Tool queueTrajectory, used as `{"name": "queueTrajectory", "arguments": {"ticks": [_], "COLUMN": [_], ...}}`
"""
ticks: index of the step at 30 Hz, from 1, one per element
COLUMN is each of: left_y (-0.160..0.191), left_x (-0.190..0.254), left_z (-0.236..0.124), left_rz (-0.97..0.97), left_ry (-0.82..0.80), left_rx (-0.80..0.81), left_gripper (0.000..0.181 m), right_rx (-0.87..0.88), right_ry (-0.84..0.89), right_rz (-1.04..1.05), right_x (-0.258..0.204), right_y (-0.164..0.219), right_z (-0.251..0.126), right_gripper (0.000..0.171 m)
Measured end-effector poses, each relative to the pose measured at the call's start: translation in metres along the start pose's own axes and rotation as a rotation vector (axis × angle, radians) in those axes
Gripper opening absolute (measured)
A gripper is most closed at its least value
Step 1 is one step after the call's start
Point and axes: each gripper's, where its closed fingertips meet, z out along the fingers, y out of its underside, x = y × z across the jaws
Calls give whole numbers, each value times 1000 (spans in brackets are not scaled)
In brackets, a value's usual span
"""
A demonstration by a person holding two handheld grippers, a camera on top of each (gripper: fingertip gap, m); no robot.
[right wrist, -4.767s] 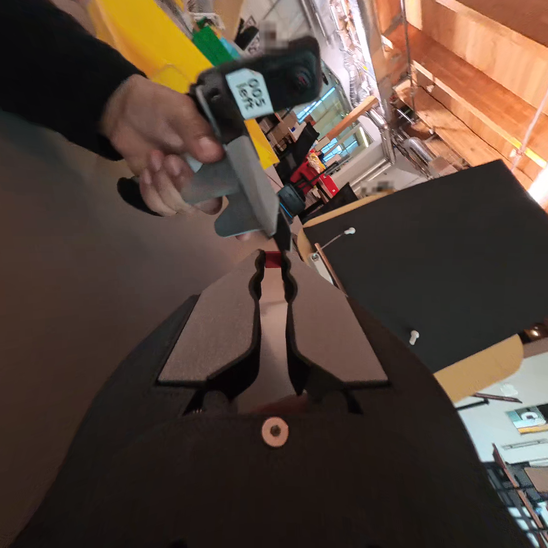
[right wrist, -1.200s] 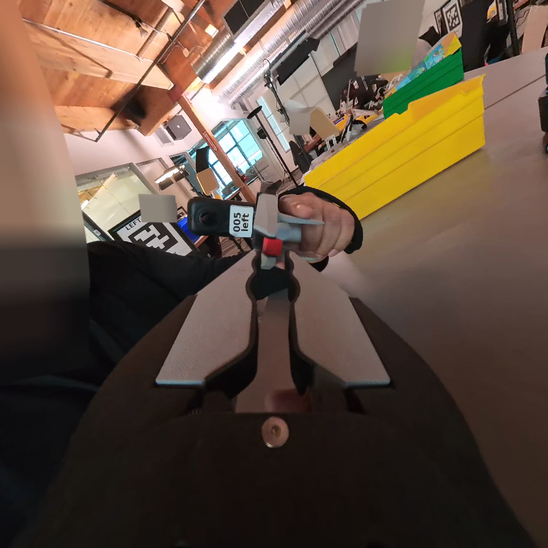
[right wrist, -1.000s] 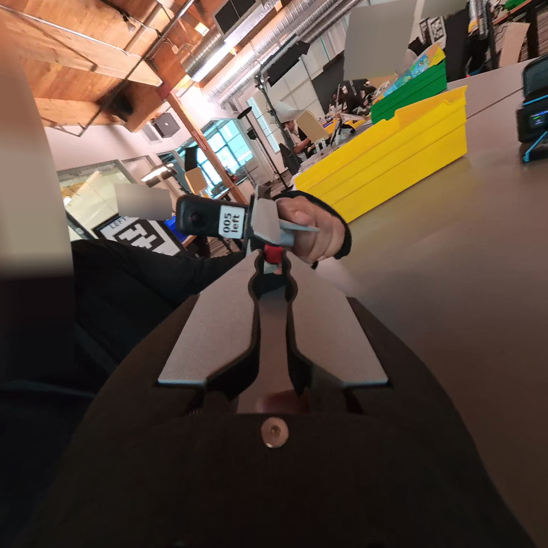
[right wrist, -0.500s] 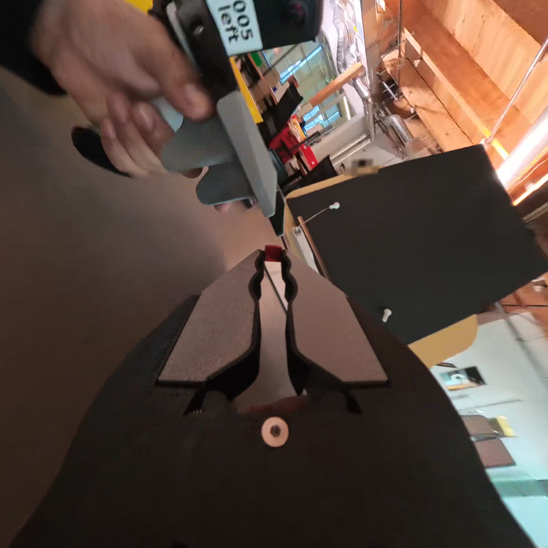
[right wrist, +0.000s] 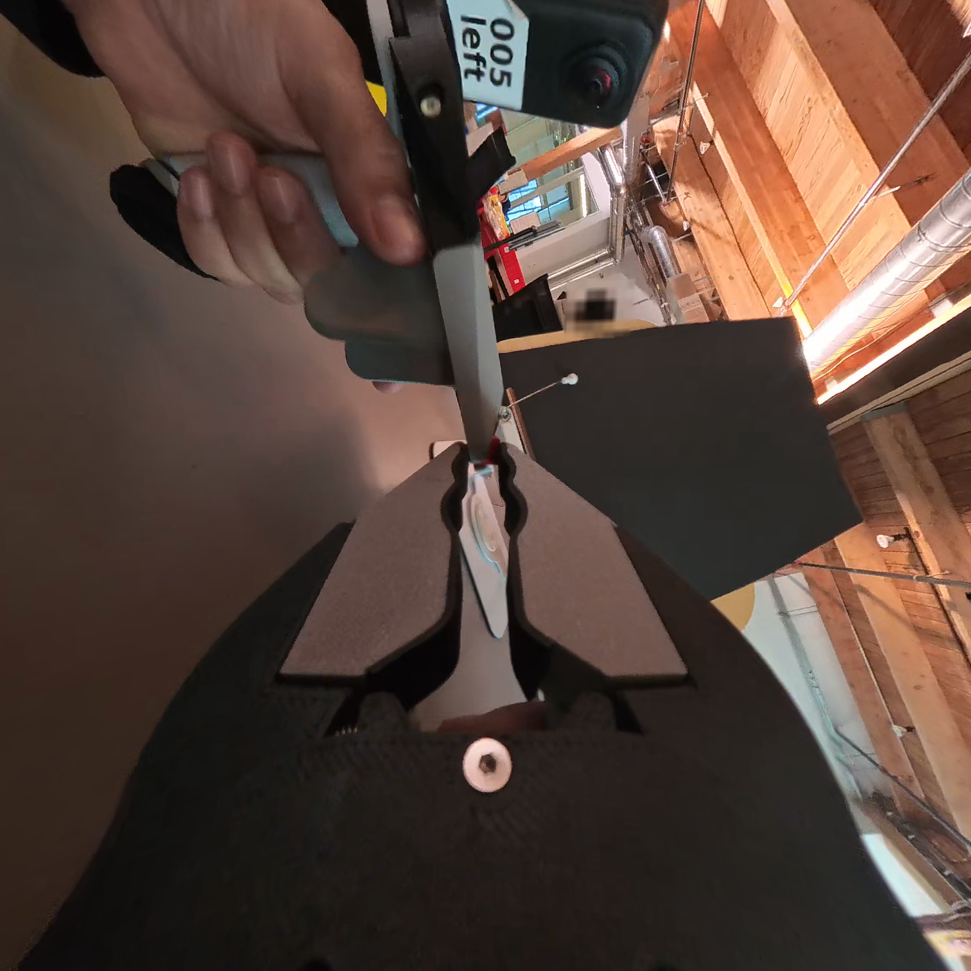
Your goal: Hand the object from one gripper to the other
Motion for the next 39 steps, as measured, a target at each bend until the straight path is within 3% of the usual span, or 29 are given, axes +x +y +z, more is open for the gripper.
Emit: {"name": "queueTrajectory", "arguments": {"ticks": [1, 5, 11, 16, 21, 25, 29, 39], "left_y": [2, 5, -4, -7, -9, -11, -8, -5], "left_x": [2, -8, -33, 0, 27, 33, 32, 22], "left_z": [0, -1, -13, -5, -4, -3, -1, 3], "left_rz": [20, 145, 563, 806, 935, 977, 998, 955], "left_ry": [11, -82, -373, -300, -196, -197, -210, -271], "left_rx": [-10, -48, -84, -22, 67, 82, 65, 43], "left_gripper": [10, 8, 8, 8, 8, 8, 8, 12], "right_rx": [-3, -18, -42, 121, 368, 426, 403, 373], "right_ry": [0, -22, -279, -573, -832, -897, -923, -899], "right_rz": [-12, 38, 570, 1116, 1450, 1532, 1588, 1543], "right_x": [-1, -6, -14, -11, 8, 12, 8, 2], "right_y": [-1, 4, 23, 6, -21, -26, -24, -21], "right_z": [0, 2, 4, -5, -26, -31, -27, -24], "right_gripper": [7, 9, 23, 23, 20, 1, 14, 9]}}
